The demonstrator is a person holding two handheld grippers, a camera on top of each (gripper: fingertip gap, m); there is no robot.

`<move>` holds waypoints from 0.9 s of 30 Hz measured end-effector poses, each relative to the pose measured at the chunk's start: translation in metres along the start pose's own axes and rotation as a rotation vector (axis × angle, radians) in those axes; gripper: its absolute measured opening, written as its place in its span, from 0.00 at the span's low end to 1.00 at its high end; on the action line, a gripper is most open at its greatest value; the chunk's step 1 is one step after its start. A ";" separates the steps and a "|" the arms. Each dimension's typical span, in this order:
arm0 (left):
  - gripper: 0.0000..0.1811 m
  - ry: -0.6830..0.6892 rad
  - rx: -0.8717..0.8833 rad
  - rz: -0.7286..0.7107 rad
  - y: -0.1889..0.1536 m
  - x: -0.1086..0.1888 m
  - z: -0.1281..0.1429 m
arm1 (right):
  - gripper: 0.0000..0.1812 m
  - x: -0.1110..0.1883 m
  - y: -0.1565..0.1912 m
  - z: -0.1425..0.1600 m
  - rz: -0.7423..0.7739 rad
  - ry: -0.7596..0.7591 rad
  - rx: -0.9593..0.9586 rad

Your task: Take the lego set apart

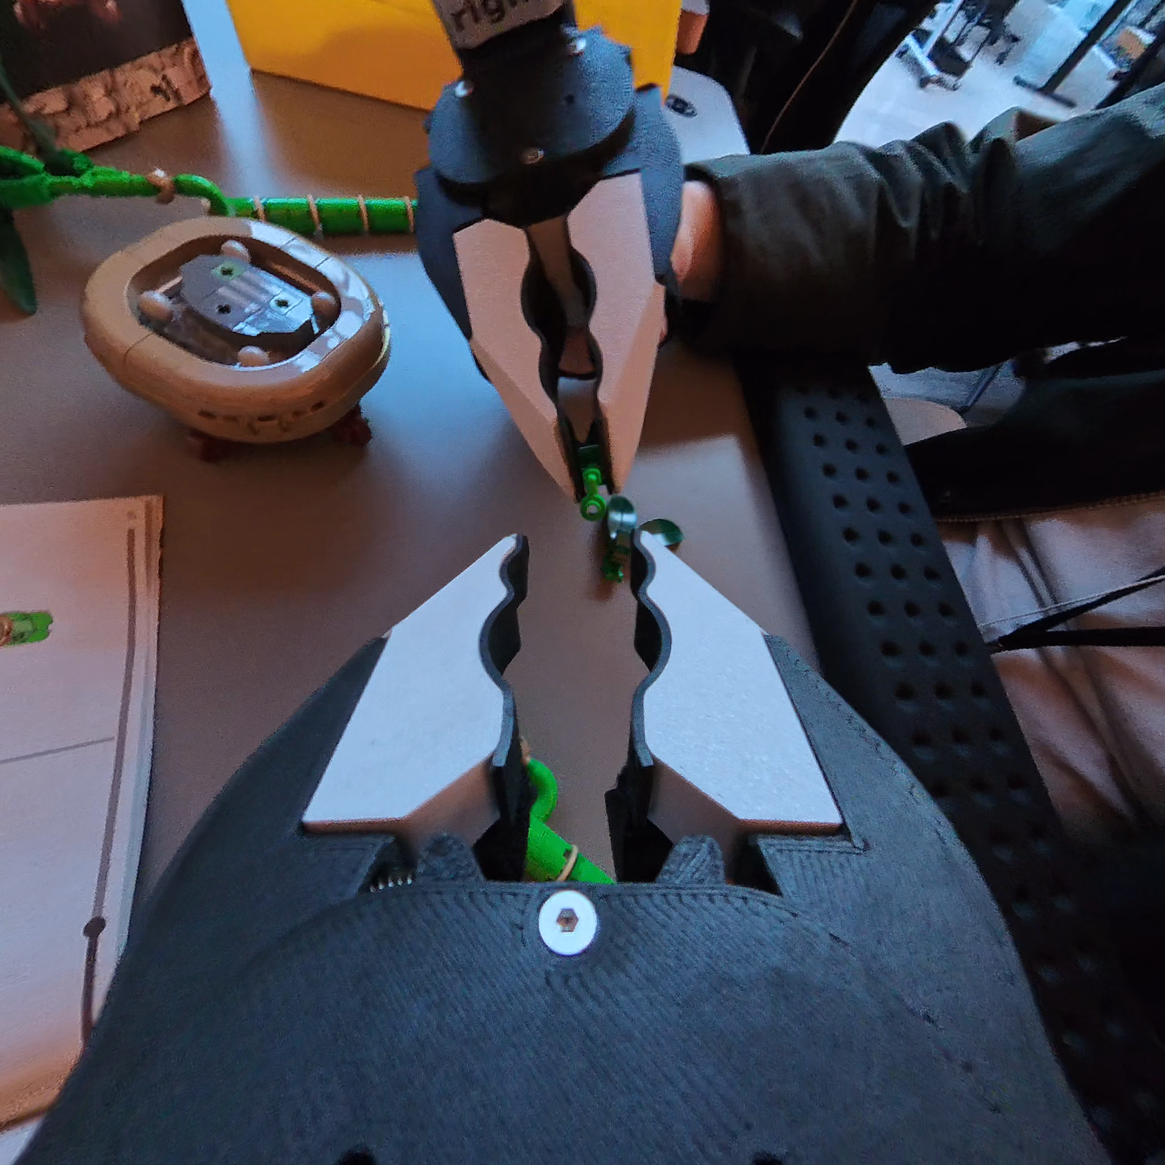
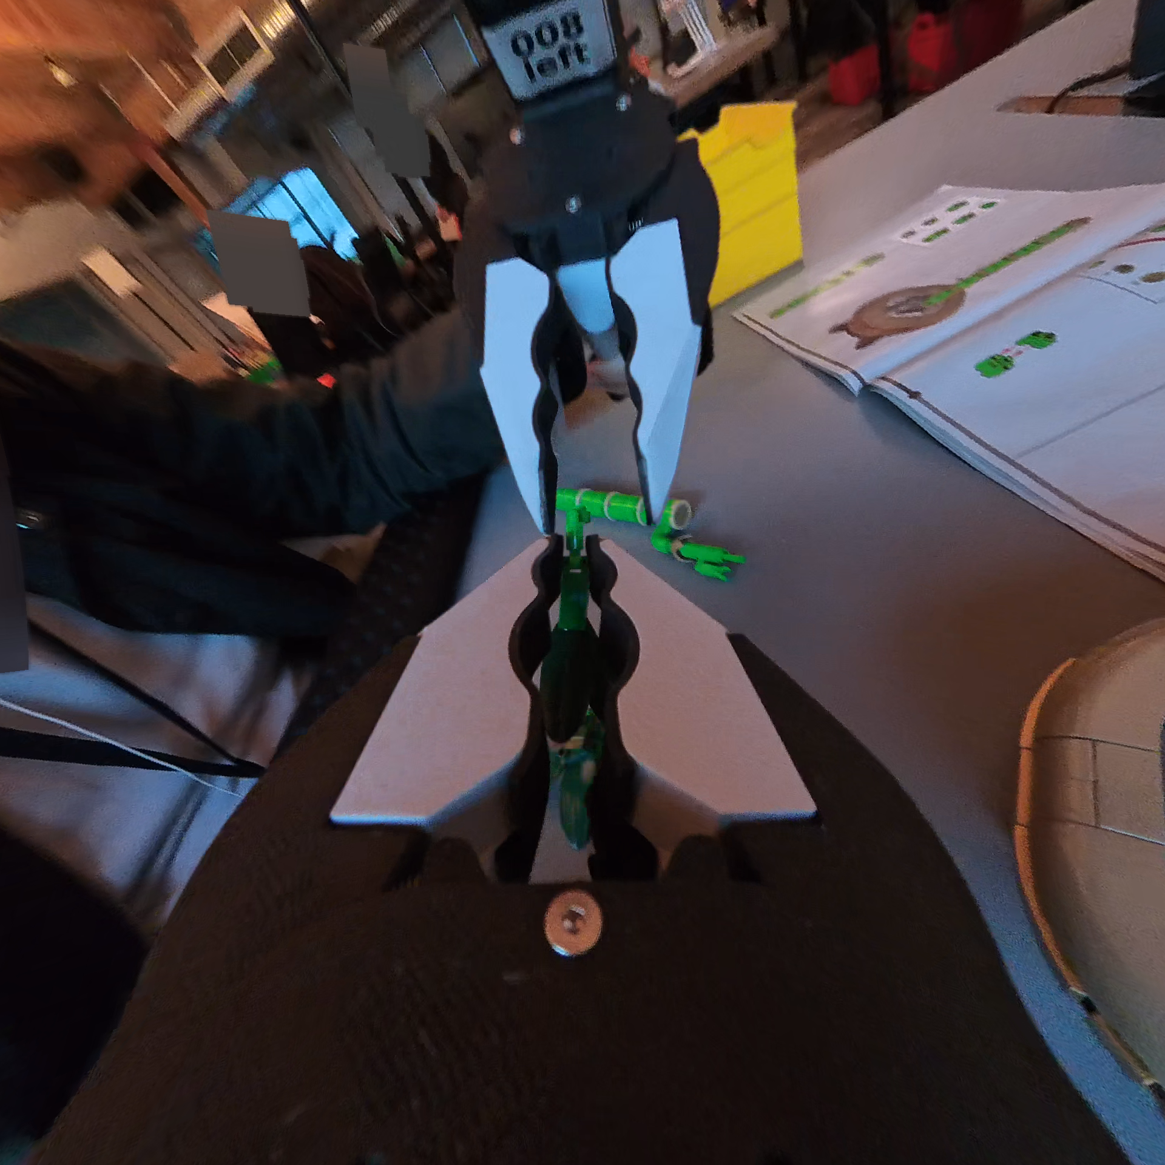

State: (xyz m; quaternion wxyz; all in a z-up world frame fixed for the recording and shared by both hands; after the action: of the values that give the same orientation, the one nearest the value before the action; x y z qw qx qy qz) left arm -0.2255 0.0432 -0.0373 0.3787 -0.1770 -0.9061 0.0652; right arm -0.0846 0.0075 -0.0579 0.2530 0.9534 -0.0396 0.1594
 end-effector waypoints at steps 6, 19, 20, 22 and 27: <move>0.15 -0.035 -0.051 0.003 -0.008 0.002 -0.006 | 0.03 0.004 0.005 -0.003 -0.065 -0.045 -0.015; 0.08 -0.067 -0.072 0.025 -0.013 0.005 -0.010 | 0.03 0.010 0.005 -0.007 -0.195 -0.127 -0.127; 0.07 -0.070 -0.073 0.022 -0.013 0.005 -0.011 | 0.03 0.011 0.004 -0.007 -0.209 -0.138 -0.143; 0.06 -0.079 -0.074 0.014 -0.013 0.006 -0.012 | 0.03 0.013 0.003 -0.007 -0.217 -0.144 -0.158; 0.09 -0.102 -0.058 0.000 -0.010 0.007 -0.012 | 0.03 0.011 0.003 -0.006 -0.193 -0.121 -0.148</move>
State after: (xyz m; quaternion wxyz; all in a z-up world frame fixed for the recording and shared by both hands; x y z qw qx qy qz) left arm -0.2242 0.0370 -0.0213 0.3265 -0.1843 -0.9258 0.0479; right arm -0.0767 0.0082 -0.0486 0.3337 0.9395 0.0254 0.0733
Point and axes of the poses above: each gripper's, where its closed fingertips meet, x back along the fingers, z out of its underside, y = z × x across the jaws, the point moved 8 cm from there along x, back along the fingers, and after that the axes turned 11 degrees about y, right-handed, at the moved point
